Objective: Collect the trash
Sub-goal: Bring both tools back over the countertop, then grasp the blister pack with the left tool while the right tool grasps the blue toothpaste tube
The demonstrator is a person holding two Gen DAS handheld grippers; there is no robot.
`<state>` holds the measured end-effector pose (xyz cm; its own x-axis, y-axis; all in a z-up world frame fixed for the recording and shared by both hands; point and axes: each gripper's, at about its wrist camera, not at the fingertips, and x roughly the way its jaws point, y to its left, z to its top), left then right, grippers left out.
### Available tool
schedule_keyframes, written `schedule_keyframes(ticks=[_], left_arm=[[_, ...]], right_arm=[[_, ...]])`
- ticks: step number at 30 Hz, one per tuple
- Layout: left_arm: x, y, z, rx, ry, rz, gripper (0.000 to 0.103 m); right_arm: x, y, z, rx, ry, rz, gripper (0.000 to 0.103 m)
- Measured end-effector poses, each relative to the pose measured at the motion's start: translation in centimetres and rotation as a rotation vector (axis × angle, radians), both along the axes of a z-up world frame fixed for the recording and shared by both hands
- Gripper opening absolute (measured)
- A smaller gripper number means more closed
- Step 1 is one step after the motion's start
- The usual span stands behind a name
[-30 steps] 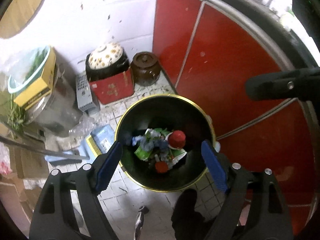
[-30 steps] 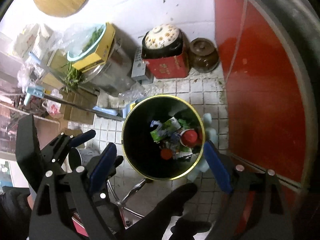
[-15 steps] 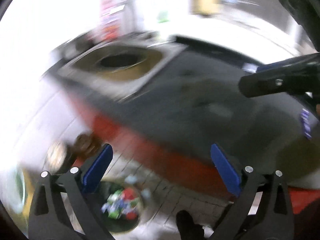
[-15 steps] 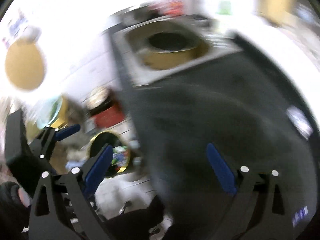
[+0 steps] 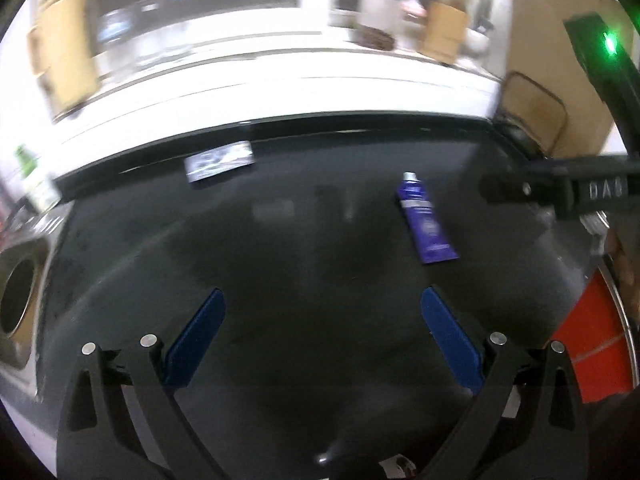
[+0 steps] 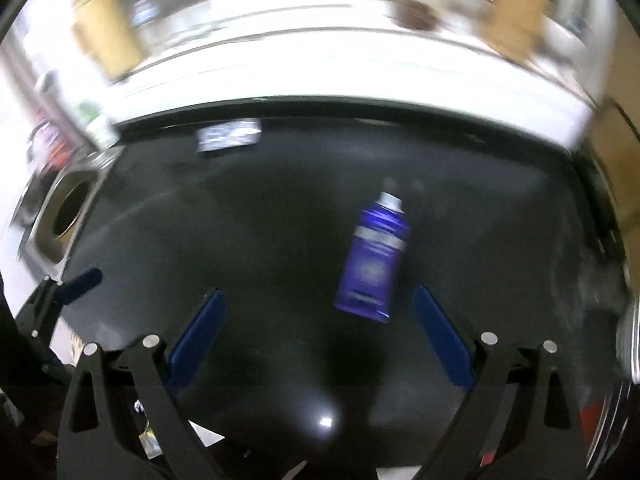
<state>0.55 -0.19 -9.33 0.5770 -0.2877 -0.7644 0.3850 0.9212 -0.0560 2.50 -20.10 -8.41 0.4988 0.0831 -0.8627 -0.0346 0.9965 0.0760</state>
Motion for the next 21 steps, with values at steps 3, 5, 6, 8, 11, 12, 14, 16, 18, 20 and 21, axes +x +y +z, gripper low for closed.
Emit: schedule_keyframes(ticks=[3,5,6,8,11,12,14,16,18,20,21], left_arm=[[-0.2,-1.8,0.0,0.009,0.006,-0.034,0.095],[-0.2,-2.6,-0.2,0.023,0.008,-0.047,0.095],[-0.2,-2.8,-0.2,0.028,0.009,-0.048,0.095],[-0.1,-2.7,-0.3,0.033,0.013,-0.043,0.095],[0.3,-2.3,-0.5,0.047,0.020,-0.021,0.095],[0.5,-2.0,-0.7,0.052,0.026,-0.009,0.095],[0.9,-1.6,-0.9,0.056,0.033,0.008,0.095],[1.3,-0.8,-1.1,0.061,0.042,0.034,0.095],[1.8,-0.3,-1.3,0.057,0.051,0.055,0.095],[2.5,0.2,-1.4,0.051,0.061,0.076,0.095],[2.7,0.3,-1.5,0.049,0.064,0.080,0.095]], right_arm=[[-0.9,-3.3,-1.5,0.011,0.026,-0.069,0.091],[-1.0,-4.1,-2.4,0.016,0.046,-0.092,0.091],[-0.9,-4.4,-2.9,0.019,0.055,-0.098,0.091],[-0.5,-4.6,-3.9,0.026,0.078,-0.101,0.091],[0.3,-4.2,-5.2,0.031,0.108,-0.093,0.091],[0.6,-3.9,-5.6,0.033,0.116,-0.090,0.091],[1.4,-3.5,-6.5,0.027,0.134,-0.083,0.091],[2.2,-3.0,-7.4,0.014,0.148,-0.076,0.091],[3.2,-2.6,-8.8,0.006,0.171,-0.074,0.091],[4.4,-2.3,-10.3,-0.001,0.203,-0.078,0.091],[4.8,-2.2,-10.9,-0.001,0.212,-0.080,0.091]])
